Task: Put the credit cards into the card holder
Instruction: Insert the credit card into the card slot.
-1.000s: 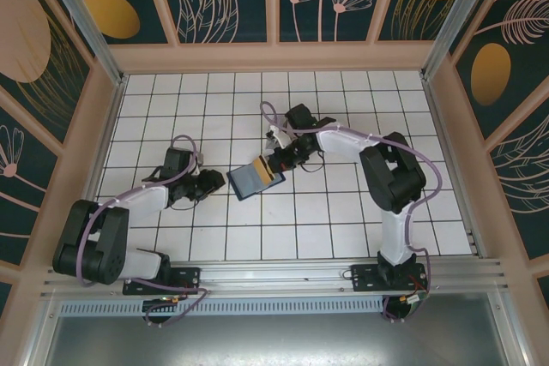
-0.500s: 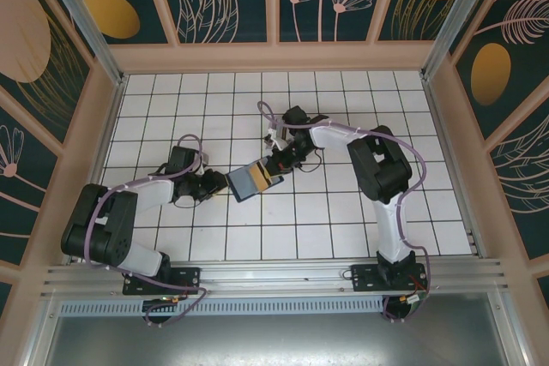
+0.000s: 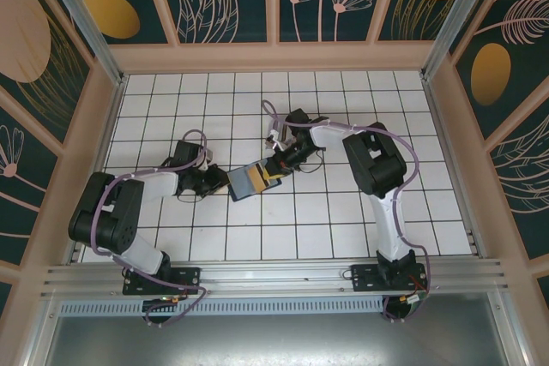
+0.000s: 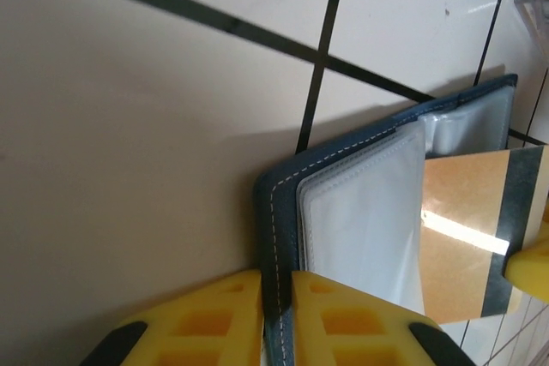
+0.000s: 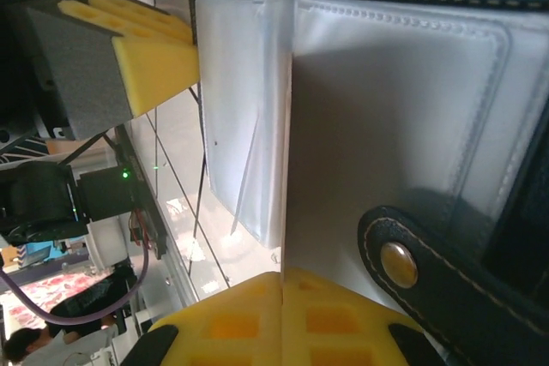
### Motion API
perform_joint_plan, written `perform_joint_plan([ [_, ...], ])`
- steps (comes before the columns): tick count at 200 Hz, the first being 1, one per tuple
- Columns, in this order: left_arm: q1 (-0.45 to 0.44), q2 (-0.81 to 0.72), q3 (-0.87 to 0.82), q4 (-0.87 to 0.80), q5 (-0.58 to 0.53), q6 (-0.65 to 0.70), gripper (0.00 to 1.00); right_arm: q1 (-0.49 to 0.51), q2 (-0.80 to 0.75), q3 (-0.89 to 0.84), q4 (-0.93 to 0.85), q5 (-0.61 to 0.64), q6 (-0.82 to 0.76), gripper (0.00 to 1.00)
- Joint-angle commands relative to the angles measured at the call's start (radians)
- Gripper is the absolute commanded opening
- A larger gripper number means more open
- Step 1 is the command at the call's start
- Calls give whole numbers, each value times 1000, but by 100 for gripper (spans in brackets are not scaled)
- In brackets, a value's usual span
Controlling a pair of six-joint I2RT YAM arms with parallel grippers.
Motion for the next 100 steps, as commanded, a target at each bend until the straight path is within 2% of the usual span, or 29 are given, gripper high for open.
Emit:
perform_joint_plan([
  [1,-5,31,42,-30,-37,38,14,-1,32,-2,21,-55,7,0],
  [31,-6,65,70,-54,-51,52,9,-2,23,-32,89,-91,43,0],
  [70,-5,93,98,-84,-79,75,8,-1,10,-64,169,-123,107,0],
  [100,-5,98,109,-110,-103,101,8,-1,2,-60,155,-121,111,0],
])
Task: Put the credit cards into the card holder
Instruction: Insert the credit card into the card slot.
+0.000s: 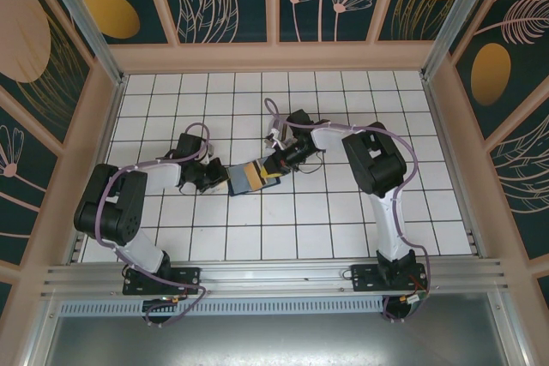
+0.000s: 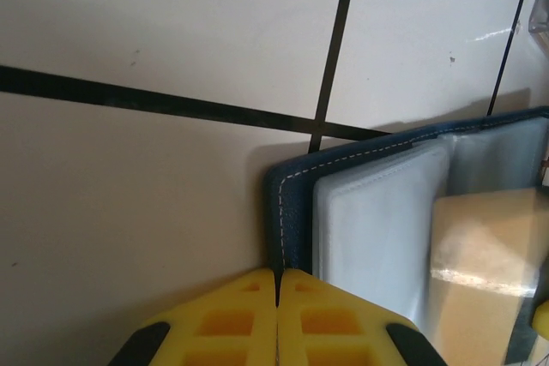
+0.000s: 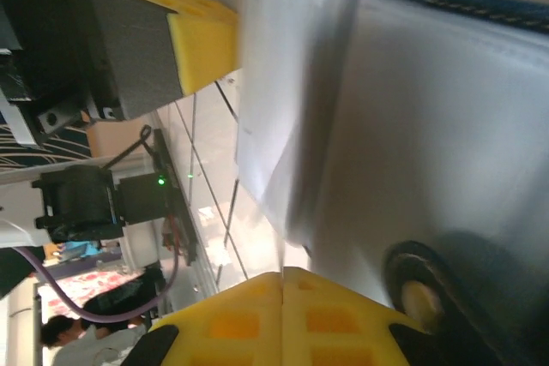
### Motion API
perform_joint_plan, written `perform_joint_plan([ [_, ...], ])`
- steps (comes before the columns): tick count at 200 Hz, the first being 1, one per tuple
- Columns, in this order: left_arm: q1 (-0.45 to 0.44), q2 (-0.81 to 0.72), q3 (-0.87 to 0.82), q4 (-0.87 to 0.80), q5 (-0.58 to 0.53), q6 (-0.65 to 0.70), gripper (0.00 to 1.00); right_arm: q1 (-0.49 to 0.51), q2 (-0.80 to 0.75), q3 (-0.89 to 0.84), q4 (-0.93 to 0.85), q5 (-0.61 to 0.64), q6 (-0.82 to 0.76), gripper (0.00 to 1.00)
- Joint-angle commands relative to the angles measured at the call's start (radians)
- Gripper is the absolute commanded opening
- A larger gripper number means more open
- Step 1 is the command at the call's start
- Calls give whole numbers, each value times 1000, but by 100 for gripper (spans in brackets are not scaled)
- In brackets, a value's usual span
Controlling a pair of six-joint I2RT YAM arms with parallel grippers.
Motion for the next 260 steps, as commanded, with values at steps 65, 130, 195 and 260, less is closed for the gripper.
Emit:
perform_joint_plan([
  [65,-6,55,52,-96,-99,85,8,-29,16,-24,20,24,61,0],
  [130,-6,57,25,-71,-95,72,7,-47,-28,-120,134,35,165,0],
  [195,-6,57,21,-54,-91,67,7,-42,-39,-179,222,49,253,0],
  [260,-7,43,5,-40,-81,70,5,-10,-57,-183,269,61,330,0],
])
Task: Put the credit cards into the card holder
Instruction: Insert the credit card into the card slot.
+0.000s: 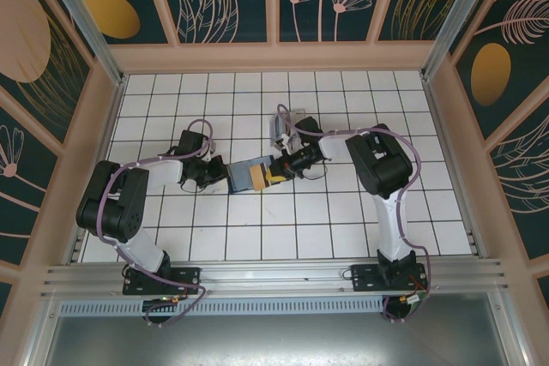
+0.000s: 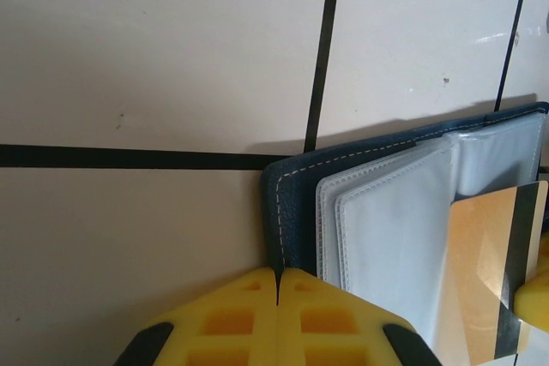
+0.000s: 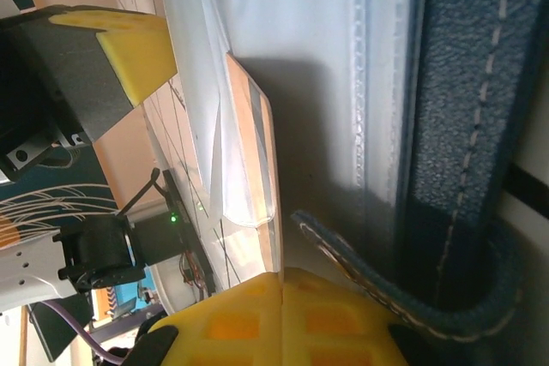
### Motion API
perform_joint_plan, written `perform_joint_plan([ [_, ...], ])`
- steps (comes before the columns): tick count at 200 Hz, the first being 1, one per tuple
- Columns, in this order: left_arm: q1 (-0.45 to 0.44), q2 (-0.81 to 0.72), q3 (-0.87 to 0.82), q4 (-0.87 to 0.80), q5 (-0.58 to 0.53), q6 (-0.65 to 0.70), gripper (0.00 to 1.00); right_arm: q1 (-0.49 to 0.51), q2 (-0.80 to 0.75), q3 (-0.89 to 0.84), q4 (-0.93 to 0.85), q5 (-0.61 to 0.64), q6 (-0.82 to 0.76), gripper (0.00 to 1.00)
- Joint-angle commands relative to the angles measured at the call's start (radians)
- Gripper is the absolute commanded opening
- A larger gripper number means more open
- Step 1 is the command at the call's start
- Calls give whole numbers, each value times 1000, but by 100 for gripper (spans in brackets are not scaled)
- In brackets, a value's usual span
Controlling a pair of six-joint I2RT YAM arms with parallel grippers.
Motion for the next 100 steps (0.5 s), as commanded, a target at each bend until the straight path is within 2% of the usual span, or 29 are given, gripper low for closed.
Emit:
perform_joint_plan([
  [1,-1,19,-29,-28,-45,9,5,19,-14,2,10,41,44,0],
  [100,-1,32,-20,-30,-50,7,5,22,61,123,-74,14,3,0],
])
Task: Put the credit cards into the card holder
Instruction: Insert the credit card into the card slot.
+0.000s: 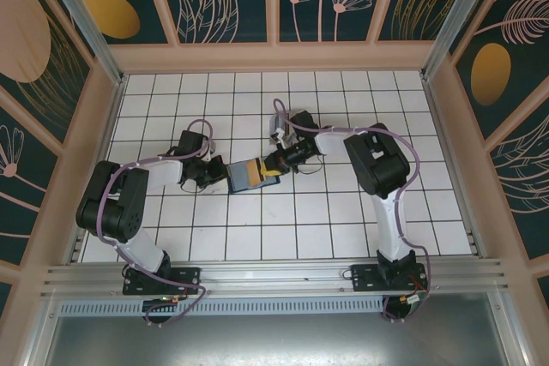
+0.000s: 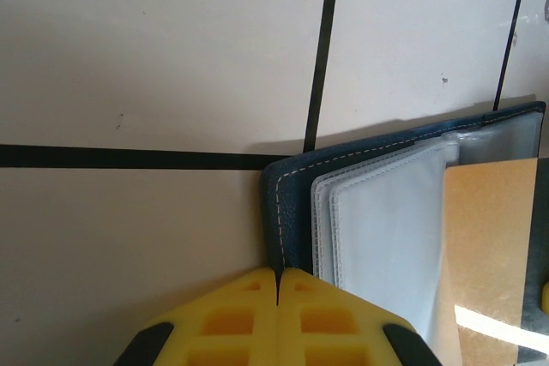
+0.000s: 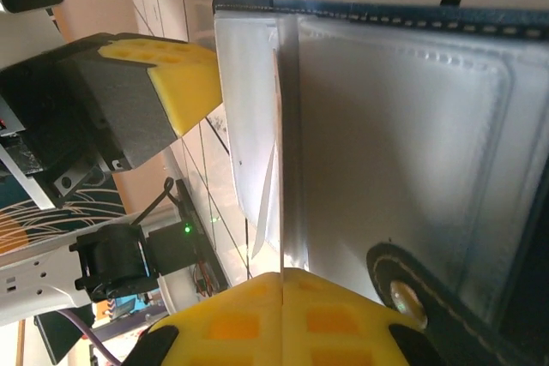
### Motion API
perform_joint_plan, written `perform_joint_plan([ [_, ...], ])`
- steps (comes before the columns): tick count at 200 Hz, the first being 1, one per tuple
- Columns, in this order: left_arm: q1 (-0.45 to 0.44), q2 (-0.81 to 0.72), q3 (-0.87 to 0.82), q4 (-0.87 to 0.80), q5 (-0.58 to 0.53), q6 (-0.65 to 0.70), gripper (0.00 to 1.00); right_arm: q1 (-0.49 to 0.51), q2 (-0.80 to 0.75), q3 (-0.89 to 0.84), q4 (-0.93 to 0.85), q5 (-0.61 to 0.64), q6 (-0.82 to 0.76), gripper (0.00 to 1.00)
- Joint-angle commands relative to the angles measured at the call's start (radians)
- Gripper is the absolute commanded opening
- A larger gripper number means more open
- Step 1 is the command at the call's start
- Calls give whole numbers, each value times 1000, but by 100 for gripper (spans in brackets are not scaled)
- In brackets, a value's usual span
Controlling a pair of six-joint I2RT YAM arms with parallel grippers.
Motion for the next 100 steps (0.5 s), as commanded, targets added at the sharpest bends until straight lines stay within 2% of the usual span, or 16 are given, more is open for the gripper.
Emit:
perform_joint_plan([
  [1,-1,33,-19,-32,-49,7,5,6,40,32,-51,14,-19,0],
  [100,-1,20,-23,-32,-46,0,6,26,59,14,39,5,26,0],
])
